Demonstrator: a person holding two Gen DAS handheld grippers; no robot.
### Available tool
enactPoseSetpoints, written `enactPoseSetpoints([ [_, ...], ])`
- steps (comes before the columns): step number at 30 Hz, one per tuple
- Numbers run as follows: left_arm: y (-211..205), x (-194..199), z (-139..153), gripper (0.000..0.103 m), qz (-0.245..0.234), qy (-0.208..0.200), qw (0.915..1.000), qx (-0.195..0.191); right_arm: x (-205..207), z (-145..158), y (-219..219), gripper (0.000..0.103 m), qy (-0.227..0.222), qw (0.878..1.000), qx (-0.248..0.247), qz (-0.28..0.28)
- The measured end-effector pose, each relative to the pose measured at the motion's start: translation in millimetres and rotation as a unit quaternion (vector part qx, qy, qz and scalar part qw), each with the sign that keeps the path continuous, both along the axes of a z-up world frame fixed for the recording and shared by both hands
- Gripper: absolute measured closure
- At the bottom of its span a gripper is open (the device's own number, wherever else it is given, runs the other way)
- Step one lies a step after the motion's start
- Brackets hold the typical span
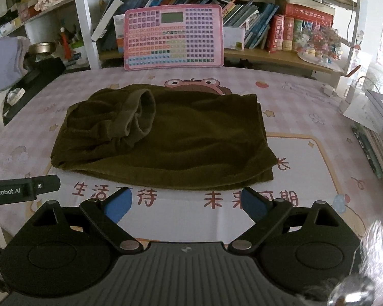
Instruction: Fold clothes
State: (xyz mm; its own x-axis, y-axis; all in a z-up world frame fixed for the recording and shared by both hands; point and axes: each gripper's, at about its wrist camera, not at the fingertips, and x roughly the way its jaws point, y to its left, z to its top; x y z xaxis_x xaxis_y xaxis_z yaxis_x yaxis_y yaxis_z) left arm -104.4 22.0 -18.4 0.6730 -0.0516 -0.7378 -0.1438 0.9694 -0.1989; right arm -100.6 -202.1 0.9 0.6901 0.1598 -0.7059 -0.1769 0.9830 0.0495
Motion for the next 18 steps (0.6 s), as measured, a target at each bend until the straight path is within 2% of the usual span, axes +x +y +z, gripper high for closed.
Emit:
enactPoseSetpoints([
  [12, -16.0, 10.6, -0.8, 0.018, 0.010, 0.006, 0.9999, 0.010, 9.7, -4.1, -13.0, 0.011, 0.005, 1.000, 0.006, 0.006],
  [18, -46.6, 22.8, -1.2, 0.018, 0.024, 0.015, 0.9993, 0.026, 25.6, -11.5, -34.3, 0.011, 0.012, 1.000, 0.017, 0.016],
])
